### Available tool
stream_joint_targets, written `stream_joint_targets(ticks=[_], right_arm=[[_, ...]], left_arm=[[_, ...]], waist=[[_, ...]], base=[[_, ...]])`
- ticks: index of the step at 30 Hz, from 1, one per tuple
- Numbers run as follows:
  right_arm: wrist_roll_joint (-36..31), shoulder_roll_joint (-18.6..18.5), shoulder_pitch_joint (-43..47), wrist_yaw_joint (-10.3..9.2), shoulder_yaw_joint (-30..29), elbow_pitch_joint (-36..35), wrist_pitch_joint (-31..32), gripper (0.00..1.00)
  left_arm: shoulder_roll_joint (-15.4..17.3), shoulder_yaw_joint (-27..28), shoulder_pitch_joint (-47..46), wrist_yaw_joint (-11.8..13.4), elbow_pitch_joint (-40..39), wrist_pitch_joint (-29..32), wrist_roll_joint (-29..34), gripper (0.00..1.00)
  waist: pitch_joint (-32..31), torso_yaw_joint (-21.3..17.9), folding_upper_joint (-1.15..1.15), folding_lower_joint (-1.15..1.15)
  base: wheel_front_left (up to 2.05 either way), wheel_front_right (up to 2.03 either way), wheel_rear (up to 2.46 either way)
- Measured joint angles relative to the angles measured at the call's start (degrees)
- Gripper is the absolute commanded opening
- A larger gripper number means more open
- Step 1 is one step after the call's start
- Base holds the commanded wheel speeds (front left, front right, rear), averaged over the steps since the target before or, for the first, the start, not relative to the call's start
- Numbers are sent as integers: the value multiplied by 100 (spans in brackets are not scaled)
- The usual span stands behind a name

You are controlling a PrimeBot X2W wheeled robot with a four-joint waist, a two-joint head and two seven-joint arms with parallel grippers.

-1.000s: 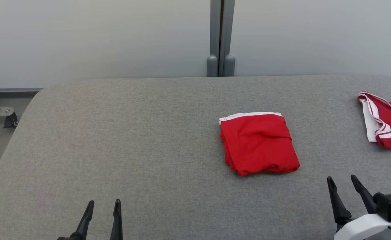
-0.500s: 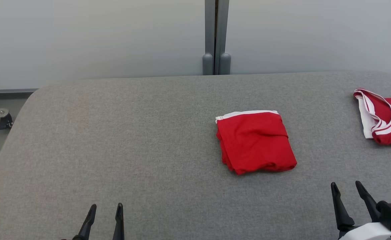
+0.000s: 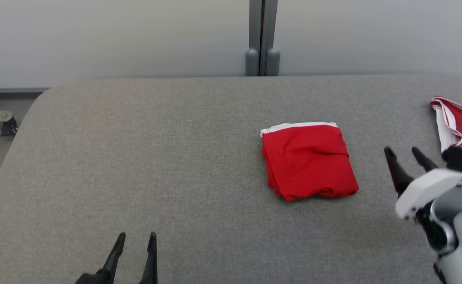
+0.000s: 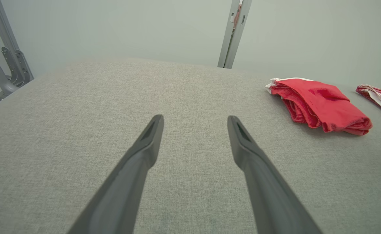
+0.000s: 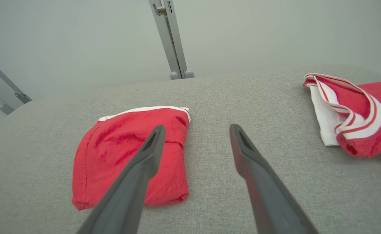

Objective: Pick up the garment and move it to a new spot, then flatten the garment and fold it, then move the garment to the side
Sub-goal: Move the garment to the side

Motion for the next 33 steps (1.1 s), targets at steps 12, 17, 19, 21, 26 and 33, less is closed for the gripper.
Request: stream_joint_targets(ticks=[12, 17, 19, 21, 26, 33], right_arm=[[-577, 437, -1815, -3, -933, 1450, 2015, 100], [-732, 690, -2030, -3, -1226, 2118, 2209, 100], [-654, 767, -2098, -3, -1213, 2254, 2258, 100], [-630, 731, -2196, -3, -1215, 2325, 2229, 46], [-568, 737, -2389, 1, -1248, 2439, 1933, 0], [-659, 300, -2816, 1, -1044, 2246, 1775, 0]], left_arm=[[-2, -506, -832, -22, 51, 0, -264, 100], [-2, -559, -910, -24, 58, 0, -324, 100], [-2, -543, -910, -24, 56, 0, -334, 100], [-2, -513, -910, -24, 56, 0, -334, 100], [-2, -459, -943, -24, 34, 0, -328, 100], [-1, -457, -985, -25, -37, 0, -183, 100]], waist=[[834, 483, 0, 0], [1088, 755, 0, 0], [1178, 833, 0, 0], [1251, 869, 0, 0], [1330, 759, 0, 0], [1370, 265, 0, 0]], base=[[0, 0, 0], [0, 0, 0], [0, 0, 0], [0, 0, 0], [0, 0, 0], [0, 0, 0]])
